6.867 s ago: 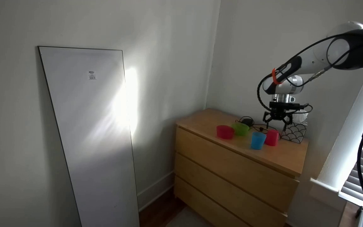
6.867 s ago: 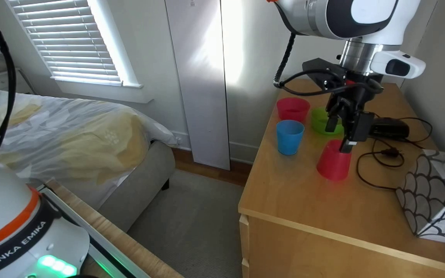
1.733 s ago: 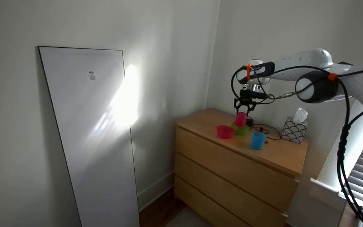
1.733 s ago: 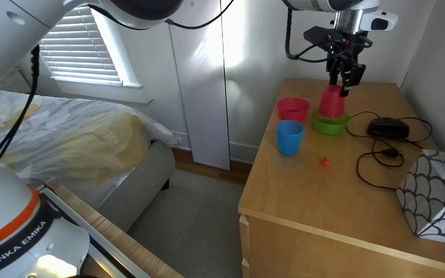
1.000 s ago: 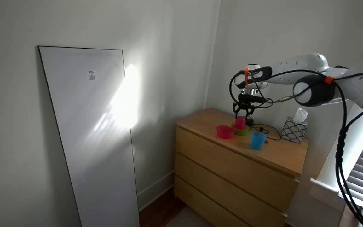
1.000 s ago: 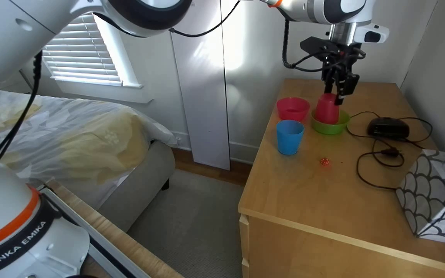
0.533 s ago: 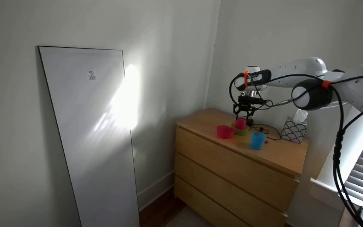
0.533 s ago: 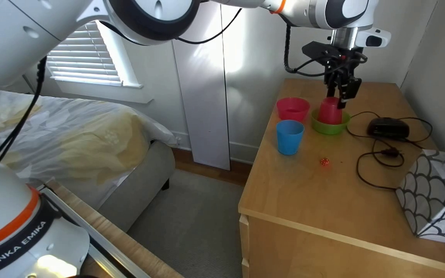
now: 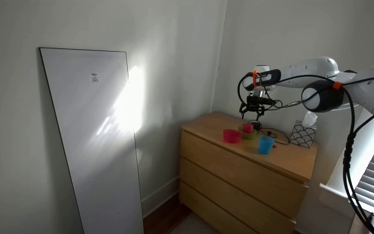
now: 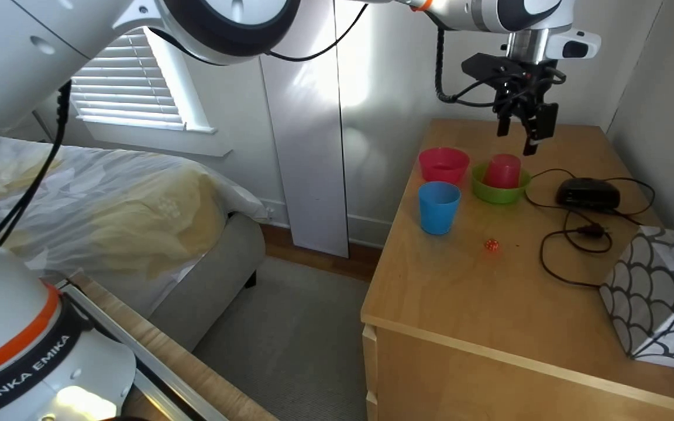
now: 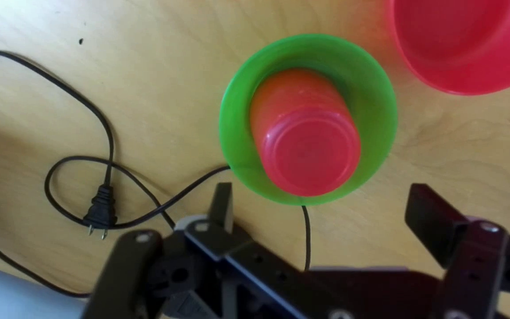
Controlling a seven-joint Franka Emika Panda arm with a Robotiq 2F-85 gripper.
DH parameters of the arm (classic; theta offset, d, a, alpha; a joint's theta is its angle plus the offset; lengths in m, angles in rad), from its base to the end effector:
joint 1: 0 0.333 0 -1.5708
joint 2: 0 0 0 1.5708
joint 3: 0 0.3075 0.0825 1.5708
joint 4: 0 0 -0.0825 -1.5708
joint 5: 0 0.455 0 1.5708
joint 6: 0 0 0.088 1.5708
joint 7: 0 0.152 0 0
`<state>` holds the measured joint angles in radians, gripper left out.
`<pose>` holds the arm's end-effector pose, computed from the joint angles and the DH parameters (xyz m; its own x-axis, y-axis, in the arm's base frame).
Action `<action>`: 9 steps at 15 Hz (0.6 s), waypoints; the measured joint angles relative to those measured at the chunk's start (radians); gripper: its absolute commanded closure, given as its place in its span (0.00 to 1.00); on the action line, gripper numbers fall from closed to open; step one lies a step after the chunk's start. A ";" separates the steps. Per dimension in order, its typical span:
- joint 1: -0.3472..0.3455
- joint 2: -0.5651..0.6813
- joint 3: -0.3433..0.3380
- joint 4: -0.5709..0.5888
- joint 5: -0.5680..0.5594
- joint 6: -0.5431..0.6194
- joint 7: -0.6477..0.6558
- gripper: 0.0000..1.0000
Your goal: Put the pink cup in the green bowl
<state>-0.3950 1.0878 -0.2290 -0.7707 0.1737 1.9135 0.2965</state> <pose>0.7589 -0.4221 0.2154 0.6618 -0.7456 0.0786 -0.7485 -0.6630 0.0127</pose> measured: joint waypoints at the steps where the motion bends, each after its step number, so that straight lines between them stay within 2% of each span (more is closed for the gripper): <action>1: 0.000 -0.010 0.000 -0.004 0.000 0.000 -0.020 0.01; 5: 0.015 -0.078 -0.002 -0.068 -0.023 0.004 -0.102 0.00; 9: 0.077 -0.175 -0.013 -0.209 -0.074 0.052 -0.123 0.00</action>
<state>-0.3184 0.9130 -0.2419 -0.9800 0.0994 1.9655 0.1736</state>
